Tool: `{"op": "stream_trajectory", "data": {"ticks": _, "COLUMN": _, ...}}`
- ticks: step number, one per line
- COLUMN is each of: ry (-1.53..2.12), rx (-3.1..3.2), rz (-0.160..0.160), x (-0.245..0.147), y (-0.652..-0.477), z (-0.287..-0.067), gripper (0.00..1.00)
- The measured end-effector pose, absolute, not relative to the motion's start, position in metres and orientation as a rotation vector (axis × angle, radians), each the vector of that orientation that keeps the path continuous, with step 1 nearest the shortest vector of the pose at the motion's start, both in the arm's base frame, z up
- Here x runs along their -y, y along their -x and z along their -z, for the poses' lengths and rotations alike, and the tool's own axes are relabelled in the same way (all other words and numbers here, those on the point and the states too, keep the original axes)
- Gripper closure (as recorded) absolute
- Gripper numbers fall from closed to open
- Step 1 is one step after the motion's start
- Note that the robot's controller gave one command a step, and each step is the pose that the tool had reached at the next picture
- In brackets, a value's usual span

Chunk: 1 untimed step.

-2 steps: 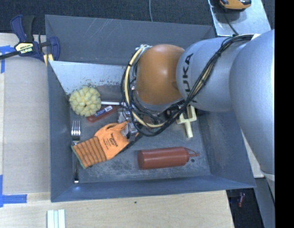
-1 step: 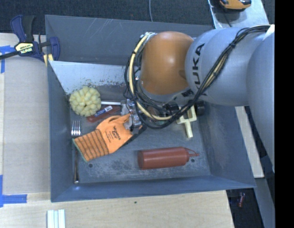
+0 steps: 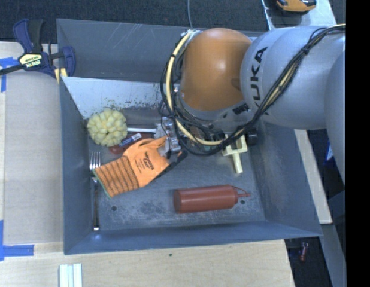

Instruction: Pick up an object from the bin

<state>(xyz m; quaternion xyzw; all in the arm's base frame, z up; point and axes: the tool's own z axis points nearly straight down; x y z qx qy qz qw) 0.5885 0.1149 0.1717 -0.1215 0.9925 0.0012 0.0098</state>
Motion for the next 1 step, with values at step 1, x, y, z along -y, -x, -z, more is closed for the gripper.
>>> {"op": "stream_trajectory", "data": {"ticks": 1, "ry": 0.378, "rx": -3.102, "rz": -0.004, "x": -0.1147, "y": -0.5877, "z": -0.2128, "gripper": 1.0}}
